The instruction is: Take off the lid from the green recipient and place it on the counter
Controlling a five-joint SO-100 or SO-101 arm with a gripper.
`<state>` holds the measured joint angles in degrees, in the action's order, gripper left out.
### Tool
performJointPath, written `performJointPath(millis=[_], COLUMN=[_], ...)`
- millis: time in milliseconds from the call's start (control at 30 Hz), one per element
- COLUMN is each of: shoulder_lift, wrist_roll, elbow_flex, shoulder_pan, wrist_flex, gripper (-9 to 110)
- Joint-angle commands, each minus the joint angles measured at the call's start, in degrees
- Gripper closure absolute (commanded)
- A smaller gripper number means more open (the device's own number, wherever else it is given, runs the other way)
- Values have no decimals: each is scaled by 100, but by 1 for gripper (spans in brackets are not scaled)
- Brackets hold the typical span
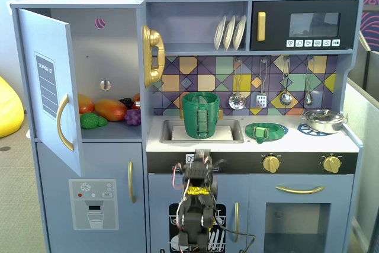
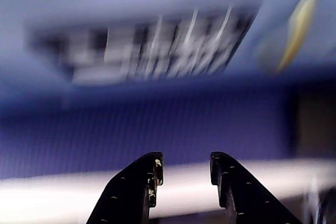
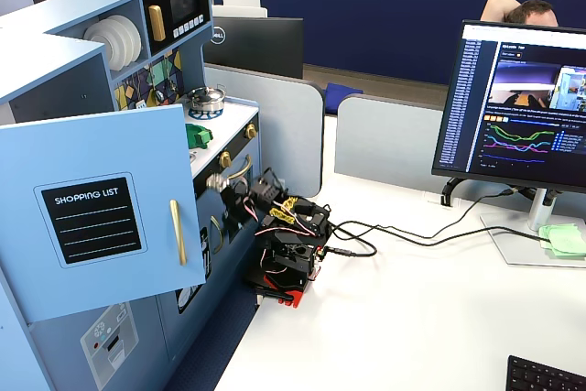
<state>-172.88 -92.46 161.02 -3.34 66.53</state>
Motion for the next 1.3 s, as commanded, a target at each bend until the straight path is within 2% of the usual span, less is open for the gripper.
performJointPath(millis=[0,267,367,1267], shoulder_lift=[-633,-923,-923,-923], wrist_roll=[229,264,633,606], elbow_flex=[501,1063,1063,1063], shoulder_pan=[114,114,88,35], wrist_flex=[729,2092,2127,2127], gripper=[101,101,100,100])
